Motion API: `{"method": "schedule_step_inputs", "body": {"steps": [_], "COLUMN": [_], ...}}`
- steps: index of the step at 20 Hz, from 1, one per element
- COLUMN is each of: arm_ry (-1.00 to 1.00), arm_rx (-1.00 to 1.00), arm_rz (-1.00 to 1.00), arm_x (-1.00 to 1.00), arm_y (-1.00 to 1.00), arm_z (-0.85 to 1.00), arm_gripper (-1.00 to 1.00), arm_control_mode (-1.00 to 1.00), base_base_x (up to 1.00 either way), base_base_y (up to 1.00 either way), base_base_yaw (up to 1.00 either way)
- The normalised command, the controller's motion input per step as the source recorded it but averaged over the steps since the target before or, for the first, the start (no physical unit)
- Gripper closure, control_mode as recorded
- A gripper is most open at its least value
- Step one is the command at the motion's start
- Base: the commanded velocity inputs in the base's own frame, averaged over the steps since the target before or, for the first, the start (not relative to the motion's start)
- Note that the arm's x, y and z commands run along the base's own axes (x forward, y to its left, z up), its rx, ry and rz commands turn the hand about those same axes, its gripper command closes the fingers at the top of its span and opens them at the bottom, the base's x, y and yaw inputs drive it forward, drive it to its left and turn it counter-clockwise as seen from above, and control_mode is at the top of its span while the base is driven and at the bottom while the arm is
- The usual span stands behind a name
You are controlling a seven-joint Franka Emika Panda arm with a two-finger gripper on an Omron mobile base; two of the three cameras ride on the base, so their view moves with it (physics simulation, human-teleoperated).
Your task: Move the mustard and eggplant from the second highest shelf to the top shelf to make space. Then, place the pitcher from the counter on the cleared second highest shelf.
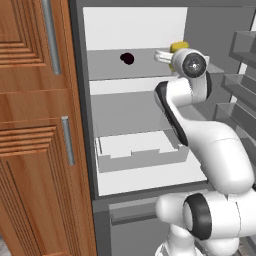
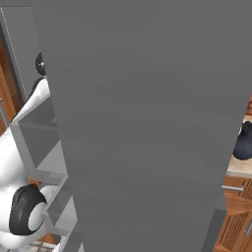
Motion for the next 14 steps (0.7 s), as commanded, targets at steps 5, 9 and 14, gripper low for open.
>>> {"method": "schedule_step_inputs", "body": {"steps": [5,9,14], "arm_ry": [0.00,0.00,0.00], "arm_rx": [0.10,0.06,0.04], "arm_rz": [-0.01,0.00,0.00], "arm_x": [0.26,0.27,0.29], "arm_y": [0.00,0.00,0.00], "arm_z": [0.00,0.00,0.00], "arm_gripper": [1.00,1.00,1.00], "arm_control_mode": [-1.00,-1.00,-1.00], "base_base_x": [0.00,0.00,0.00], "base_base_y": [0.00,0.00,0.00], "base_base_yaw": [0.00,0.00,0.00]}}
